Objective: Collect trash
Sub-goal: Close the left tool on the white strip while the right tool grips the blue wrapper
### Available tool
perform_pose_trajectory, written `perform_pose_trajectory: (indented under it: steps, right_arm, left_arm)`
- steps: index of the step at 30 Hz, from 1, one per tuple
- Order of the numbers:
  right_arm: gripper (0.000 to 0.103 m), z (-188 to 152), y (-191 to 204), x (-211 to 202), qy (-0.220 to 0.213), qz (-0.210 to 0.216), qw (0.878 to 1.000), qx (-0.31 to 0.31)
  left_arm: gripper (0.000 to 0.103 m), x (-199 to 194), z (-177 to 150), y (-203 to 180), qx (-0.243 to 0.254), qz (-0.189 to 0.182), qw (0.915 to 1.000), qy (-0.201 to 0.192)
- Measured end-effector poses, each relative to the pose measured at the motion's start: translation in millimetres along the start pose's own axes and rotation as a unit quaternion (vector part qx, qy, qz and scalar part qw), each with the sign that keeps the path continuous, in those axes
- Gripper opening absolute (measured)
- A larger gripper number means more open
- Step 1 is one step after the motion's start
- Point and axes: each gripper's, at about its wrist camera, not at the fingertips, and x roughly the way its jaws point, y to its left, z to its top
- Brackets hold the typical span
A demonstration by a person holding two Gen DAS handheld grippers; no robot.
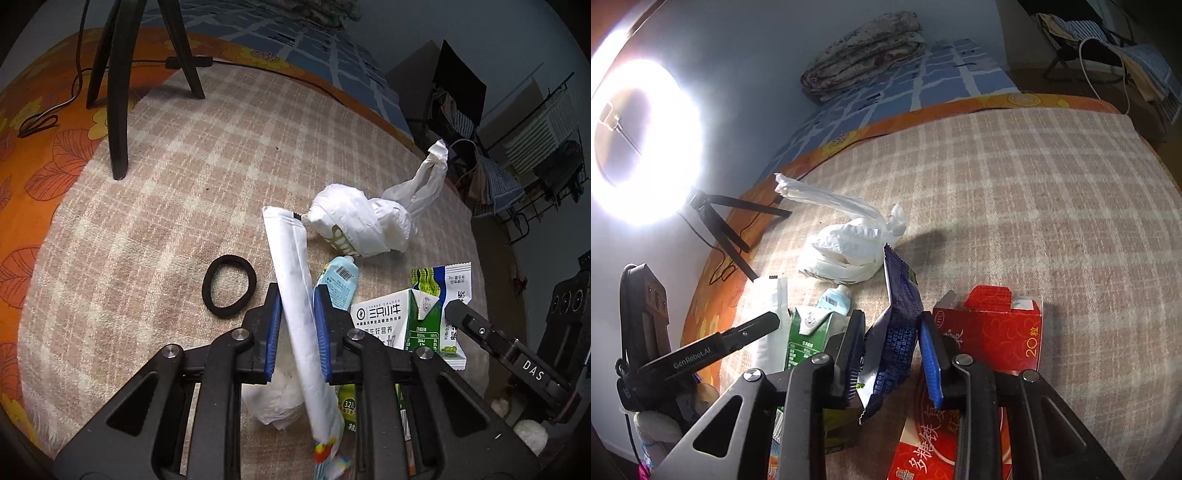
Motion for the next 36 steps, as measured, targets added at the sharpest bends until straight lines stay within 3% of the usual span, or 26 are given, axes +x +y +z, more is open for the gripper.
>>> perform_pose_trajectory:
  steps: [3, 9, 13, 17, 22, 27, 33, 34, 35, 36]
  right_arm:
    - [0.029, -0.4, 3.3, -1.8, -0.002, -0.004, 1.0, -0.007]
    - [0.029, -1.6, 6.0, -4.7, -0.005, -0.003, 1.0, -0.012]
    - [0.029, -2.8, 6.9, -5.2, -0.004, -0.005, 1.0, -0.014]
    - [0.029, -3.3, 6.0, -5.6, -0.005, -0.008, 1.0, -0.016]
    - [0.029, -3.4, 4.8, -5.5, -0.006, -0.01, 1.0, -0.014]
    - [0.029, -3.3, 2.7, -4.6, -0.005, -0.013, 1.0, -0.011]
    - [0.029, -4.1, 1.0, -7.2, -0.004, -0.014, 1.0, -0.011]
    - [0.029, -4.5, 1.4, -7.6, -0.004, -0.015, 1.0, -0.013]
    - [0.029, -4.8, 2.2, -8.4, -0.004, -0.017, 1.0, -0.018]
    - [0.029, -5.0, 3.0, -8.8, -0.005, -0.018, 1.0, -0.021]
  left_arm:
    - [0.007, -8.0, -2.8, 4.0, 0.005, 0.002, 1.0, -0.006]
    - [0.007, -16.6, -5.0, -3.4, 0.02, 0.002, 0.9997, -0.013]
    - [0.02, -11.5, -6.3, -1.1, -0.004, -0.003, 1.0, 0.005]
    - [0.02, -2.2, -7.9, 1.7, -0.009, 0.013, 0.9998, 0.015]
    - [0.02, 9.6, -9.7, -0.5, -0.016, -0.001, 0.9996, 0.021]
    - [0.02, 17.5, -11.0, -23.9, 0.007, -0.014, 0.9995, 0.027]
    - [0.02, 36.6, -13.0, -30.0, 0.012, 0.014, 0.9993, 0.033]
    - [0.019, 36.3, -13.3, -30.0, 0.012, 0.015, 0.9995, 0.027]
    - [0.008, 35.9, -12.8, -30.3, 0.011, 0.013, 0.9995, 0.025]
    - [0.006, 34.6, -12.0, -30.3, 0.007, 0.008, 0.9997, 0.024]
